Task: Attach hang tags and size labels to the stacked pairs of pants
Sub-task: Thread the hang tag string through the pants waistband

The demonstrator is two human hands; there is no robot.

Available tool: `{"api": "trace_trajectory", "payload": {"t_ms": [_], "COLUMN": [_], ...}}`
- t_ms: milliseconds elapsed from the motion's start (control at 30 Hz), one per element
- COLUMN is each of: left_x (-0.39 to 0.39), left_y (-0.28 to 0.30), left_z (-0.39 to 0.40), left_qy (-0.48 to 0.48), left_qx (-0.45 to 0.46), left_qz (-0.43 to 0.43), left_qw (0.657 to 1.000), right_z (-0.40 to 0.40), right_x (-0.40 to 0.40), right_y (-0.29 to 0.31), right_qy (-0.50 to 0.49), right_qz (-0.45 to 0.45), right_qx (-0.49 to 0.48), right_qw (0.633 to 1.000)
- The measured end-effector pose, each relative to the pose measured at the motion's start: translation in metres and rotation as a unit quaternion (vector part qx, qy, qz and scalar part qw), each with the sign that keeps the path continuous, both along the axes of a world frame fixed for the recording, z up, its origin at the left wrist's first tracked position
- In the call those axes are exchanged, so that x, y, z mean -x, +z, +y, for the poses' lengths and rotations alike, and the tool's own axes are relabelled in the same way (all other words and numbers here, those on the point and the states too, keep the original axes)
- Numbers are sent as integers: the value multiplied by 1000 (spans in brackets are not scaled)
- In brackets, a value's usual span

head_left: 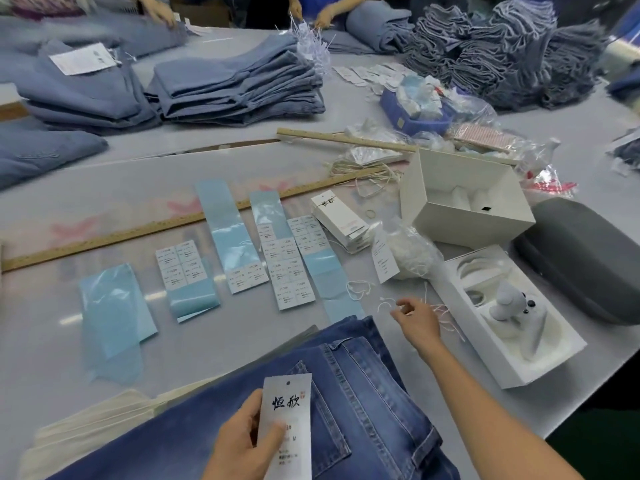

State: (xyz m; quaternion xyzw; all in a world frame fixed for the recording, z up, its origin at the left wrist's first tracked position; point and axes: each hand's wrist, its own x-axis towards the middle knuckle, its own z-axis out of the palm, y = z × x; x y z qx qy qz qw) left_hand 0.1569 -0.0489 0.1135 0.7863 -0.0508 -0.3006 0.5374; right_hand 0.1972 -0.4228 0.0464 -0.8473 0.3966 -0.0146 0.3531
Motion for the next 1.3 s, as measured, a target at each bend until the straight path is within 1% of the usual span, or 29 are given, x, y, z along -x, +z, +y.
{"api": "trace_trajectory", "payload": {"t_ms": [67, 100, 133, 167, 200, 233, 267, 300, 333, 367, 433, 467, 567, 633, 667, 733, 800, 833, 900, 967, 1067, 1300], "left_x": [-10, -21, -37, -47, -53, -53, -46, -36, -20, -8, 7, 4, 2, 4, 4, 3, 4, 5, 9, 12, 15, 20], "left_y": [11, 19, 31, 39, 46, 46, 41, 27, 13, 5, 0, 3, 7, 8, 10, 16, 25, 29, 37, 43, 50, 55], "left_z": [2, 2, 4, 8, 9, 11, 10, 10, 10, 9, 3, 3, 5, 4, 2, 0, -4, -5, -7, -5, -1, 6], "left_qy": [-23, -59, -129, -205, -237, -223, -172, -94, -22, 33, 104, 118, 117, 117, 124, 142, 154, 157, 167, 172, 164, 172], "left_qx": [-2, 14, 66, 158, 241, 266, 206, 132, 68, 26, 36, 47, 79, 71, 75, 108, 142, 161, 187, 203, 228, 238], "left_qz": [-5, 20, 54, 90, 98, 111, 118, 96, 31, 21, 23, 33, 40, 40, 46, 60, 78, 80, 52, 4, -26, -27], "left_qw": [1000, 998, 988, 962, 936, 931, 956, 982, 997, 999, 994, 991, 989, 990, 988, 982, 975, 971, 967, 964, 959, 955], "right_z": [1, 1, 1, 2, 3, 3, 3, 4, 4, 5, 9, 13, 35, 59, 74, 111, 150, 169, 202, 222, 235, 230], "right_x": [-17, -24, -28, -31, -33, -33, -33, -33, -32, -32, -30, -29, -22, -11, -3, 17, 39, 48, 59, 65, 70, 73], "right_y": [-3, -5, -8, -11, -15, -19, -23, -25, -27, -26, -21, -15, 19, 56, 76, 112, 139, 147, 155, 154, 151, 158], "right_qy": [47, 76, 99, 116, 125, 128, 124, 120, 119, 118, 109, 101, 65, 52, 62, 116, 181, 216, 281, 316, 322, 312], "right_qz": [10, 26, 46, 64, 74, 77, 78, 80, 82, 81, 56, 33, -70, -160, -200, -252, -281, -294, -298, -280, -258, -263], "right_qx": [22, 39, 56, 71, 85, 95, 97, 97, 99, 103, 98, 82, -17, -97, -126, -144, -123, -91, -7, 38, 48, 108], "right_qw": [999, 996, 992, 989, 986, 984, 984, 985, 985, 984, 988, 991, 995, 981, 970, 950, 934, 927, 912, 906, 909, 907]}}
